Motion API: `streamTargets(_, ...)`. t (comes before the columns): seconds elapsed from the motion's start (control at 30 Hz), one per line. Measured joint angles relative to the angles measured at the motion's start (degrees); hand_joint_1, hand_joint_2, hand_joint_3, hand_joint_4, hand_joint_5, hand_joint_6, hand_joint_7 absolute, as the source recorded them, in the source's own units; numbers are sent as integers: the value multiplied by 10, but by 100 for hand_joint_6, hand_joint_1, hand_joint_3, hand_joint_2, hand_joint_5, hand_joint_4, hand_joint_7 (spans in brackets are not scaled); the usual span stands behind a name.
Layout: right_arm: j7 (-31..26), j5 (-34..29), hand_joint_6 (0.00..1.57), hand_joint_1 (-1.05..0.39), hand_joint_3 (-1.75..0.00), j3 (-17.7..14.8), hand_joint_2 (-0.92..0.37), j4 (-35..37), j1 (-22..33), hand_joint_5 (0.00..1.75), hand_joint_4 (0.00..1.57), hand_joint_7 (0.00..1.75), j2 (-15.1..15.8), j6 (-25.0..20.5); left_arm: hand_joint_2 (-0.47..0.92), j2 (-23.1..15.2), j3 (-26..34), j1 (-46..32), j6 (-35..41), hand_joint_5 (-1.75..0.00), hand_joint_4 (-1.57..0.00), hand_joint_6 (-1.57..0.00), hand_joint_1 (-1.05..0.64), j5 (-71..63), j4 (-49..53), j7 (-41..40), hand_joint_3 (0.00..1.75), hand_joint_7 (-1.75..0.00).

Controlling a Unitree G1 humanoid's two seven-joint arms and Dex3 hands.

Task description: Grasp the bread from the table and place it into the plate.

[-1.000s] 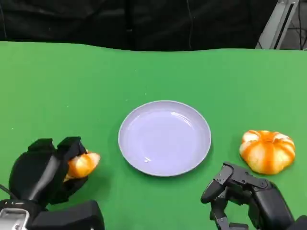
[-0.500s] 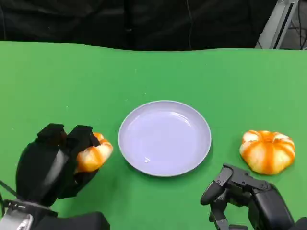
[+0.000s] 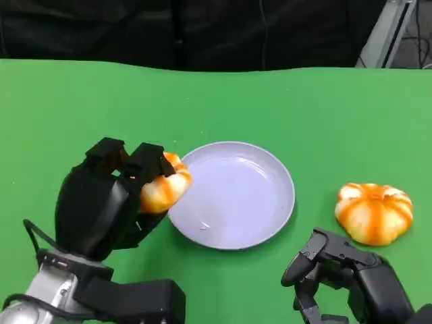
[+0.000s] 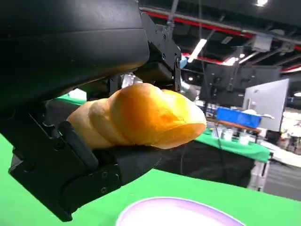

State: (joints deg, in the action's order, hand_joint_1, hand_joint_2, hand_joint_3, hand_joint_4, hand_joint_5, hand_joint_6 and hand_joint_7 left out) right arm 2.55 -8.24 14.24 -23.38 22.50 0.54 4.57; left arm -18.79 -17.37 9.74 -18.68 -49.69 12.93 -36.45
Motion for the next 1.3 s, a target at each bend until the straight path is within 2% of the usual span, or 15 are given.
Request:
streamTargets(0.2, -2, -5, 72, 2, -126, 5, -43, 1, 0, 166, 71, 136, 0, 6, 27, 54, -42, 67, 0, -175, -95, -71, -19, 2, 53, 12, 147, -175)
streamTargets(0.37, -6, -6, 72, 3, -127, 6, -43, 0, 5, 166, 71, 136, -2, 5, 26, 79, -63, 117, 0, -175, -91, -70, -18, 4, 98, 31, 142, -175)
streamTargets(0.6, -7, -8, 72, 2, -127, 10, -43, 0, 7, 165, 71, 136, -2, 6, 36, 116, -85, 166, 18, -175, -86, -67, -21, 16, 175, 64, 127, -174)
streamTargets(0.63, -7, -8, 72, 2, -127, 10, -43, 0, 8, 165, 71, 136, -2, 6, 43, 119, -87, 171, 18, -168, -77, -66, -23, 18, 180, 66, 115, -148)
streamTargets(0.67, -8, -8, 72, 2, -127, 10, -43, 0, 8, 165, 71, 136, -2, 6, 53, 123, -89, 180, 19, -152, -69, -68, -24, 21, 189, 73, 97, -114)
streamTargets(0.7, -8, -8, 72, 2, -126, 10, -43, 0, 8, 165, 71, 136, -2, 6, 60, 126, -91, 186, 23, -143, -65, -72, -25, 27, 196, 88, 83, -92)
streamTargets(0.73, -8, -9, 72, 2, -126, 10, -43, 0, 8, 165, 71, 136, -2, 6, 73, 128, -93, 191, 30, -104, -43, -57, -31, 30, 199, 108, 61, -56)
streamTargets(0.77, -8, -9, 72, 2, -126, 10, -43, -1, 8, 164, 71, 136, -2, 6, 82, 128, -95, 194, 40, -83, -30, -48, -36, 33, 199, 133, 42, -37)
streamTargets(0.8, -9, -9, 73, 2, -126, 10, -43, -1, 8, 164, 71, 136, -2, 6, 87, 128, -99, 197, 56, -72, -22, -42, -40, 34, 196, 164, 33, -26)
streamTargets(0.83, -9, -10, 72, 2, -126, 11, -44, -1, 8, 164, 71, 136, -2, 6, 90, 128, -102, 198, 75, -56, -9, -30, -55, 34, 192, 196, 33, -14)
streamTargets(0.9, -10, -10, 72, 2, -125, 11, -44, -1, 9, 164, 71, 136, -2, 6, 92, 126, -107, 198, 107, -34, -2, -21, -69, 33, 179, 243, 40, -6)
streamTargets(1.0, -10, -10, 72, 2, -124, 12, -45, -1, 9, 164, 71, 136, -3, 5, 92, 121, -115, 198, 136, -26, 0, -18, -74, 30, 160, 290, 43, -4)
streamTargets(1.03, -10, -10, 72, 2, -124, 13, -45, -2, 9, 164, 71, 136, -3, 5, 92, 119, -116, 197, 142, -11, 0, -10, -84, 30, 154, 298, 53, -2)
streamTargets(1.07, -10, -10, 72, 3, -124, 13, -45, -2, 9, 165, 71, 136, -3, 5, 92, 117, -117, 197, 148, -5, 0, -8, -87, 29, 147, 308, 57, -1)
streamTargets(1.3, -10, -11, 72, 3, -126, 12, -43, -2, 9, 165, 71, 136, -1, 5, 92, 96, -126, 192, 189, 0, 0, -3, -94, 30, 104, 409, 64, -1)
